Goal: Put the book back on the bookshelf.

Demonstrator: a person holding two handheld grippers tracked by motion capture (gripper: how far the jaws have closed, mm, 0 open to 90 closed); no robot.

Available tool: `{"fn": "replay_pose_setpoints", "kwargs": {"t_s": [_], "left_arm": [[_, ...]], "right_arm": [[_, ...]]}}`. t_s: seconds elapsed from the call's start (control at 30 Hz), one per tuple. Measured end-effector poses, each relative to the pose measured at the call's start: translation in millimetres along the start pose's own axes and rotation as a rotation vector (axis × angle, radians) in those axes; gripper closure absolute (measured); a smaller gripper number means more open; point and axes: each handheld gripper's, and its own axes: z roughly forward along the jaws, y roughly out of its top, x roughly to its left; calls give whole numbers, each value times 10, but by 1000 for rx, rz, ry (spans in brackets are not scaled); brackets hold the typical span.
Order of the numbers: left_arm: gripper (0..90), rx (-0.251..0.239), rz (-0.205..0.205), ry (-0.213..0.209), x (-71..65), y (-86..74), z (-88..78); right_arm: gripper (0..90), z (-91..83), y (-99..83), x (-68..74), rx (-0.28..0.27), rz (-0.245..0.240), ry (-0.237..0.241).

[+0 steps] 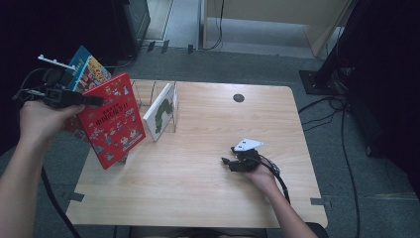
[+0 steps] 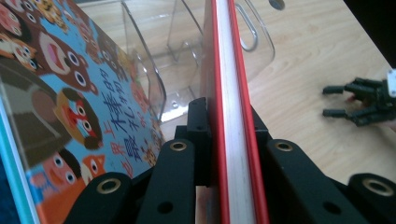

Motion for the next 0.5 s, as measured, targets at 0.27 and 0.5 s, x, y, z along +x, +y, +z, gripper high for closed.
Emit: {"fn": "replay_pose_setpoints", "kwargs": {"t_s": [0.27,0.5], "left_arm": [[801,-8,-25,-1,78,87,97],[801,9,-38,14,112,200,216]], "right_arm": [[404,0,0,-4,-3,6,-2],[404,0,0,-1,-1,2,-2]]}}
